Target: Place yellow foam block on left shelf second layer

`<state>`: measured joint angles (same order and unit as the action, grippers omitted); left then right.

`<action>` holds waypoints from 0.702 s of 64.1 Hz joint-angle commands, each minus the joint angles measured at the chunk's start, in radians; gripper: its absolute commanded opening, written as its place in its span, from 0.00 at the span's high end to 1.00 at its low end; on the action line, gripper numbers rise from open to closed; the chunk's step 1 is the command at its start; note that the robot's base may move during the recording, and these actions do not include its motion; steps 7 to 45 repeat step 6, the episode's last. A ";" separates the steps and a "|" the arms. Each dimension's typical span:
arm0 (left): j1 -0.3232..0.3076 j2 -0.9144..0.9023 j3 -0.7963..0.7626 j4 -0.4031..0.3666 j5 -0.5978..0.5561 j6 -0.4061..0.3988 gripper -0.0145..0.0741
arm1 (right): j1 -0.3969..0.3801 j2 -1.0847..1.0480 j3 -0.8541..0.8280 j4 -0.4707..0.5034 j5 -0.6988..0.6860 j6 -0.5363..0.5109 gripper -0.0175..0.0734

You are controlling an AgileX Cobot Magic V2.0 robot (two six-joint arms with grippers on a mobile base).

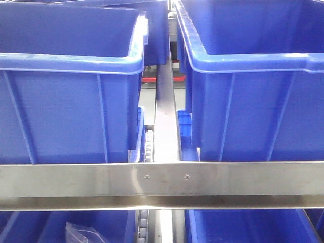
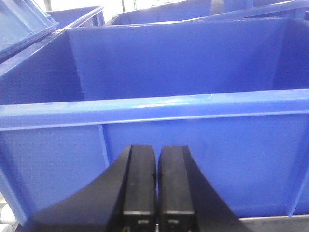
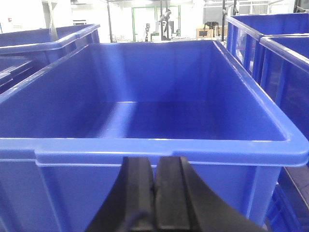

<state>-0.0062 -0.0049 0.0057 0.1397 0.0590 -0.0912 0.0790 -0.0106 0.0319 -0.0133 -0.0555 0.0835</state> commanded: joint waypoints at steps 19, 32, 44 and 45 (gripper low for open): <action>-0.004 -0.019 0.023 -0.006 -0.082 -0.005 0.68 | -0.004 -0.019 -0.023 0.003 -0.097 -0.003 0.78; -0.004 -0.019 0.023 -0.006 -0.082 -0.005 0.68 | -0.004 -0.019 -0.023 0.003 -0.097 -0.003 0.78; -0.004 -0.019 0.023 -0.006 -0.082 -0.005 0.68 | -0.004 -0.019 -0.023 0.003 -0.097 -0.003 0.78; -0.004 -0.019 0.023 -0.006 -0.082 -0.005 0.68 | -0.004 -0.019 -0.023 0.003 -0.097 -0.003 0.78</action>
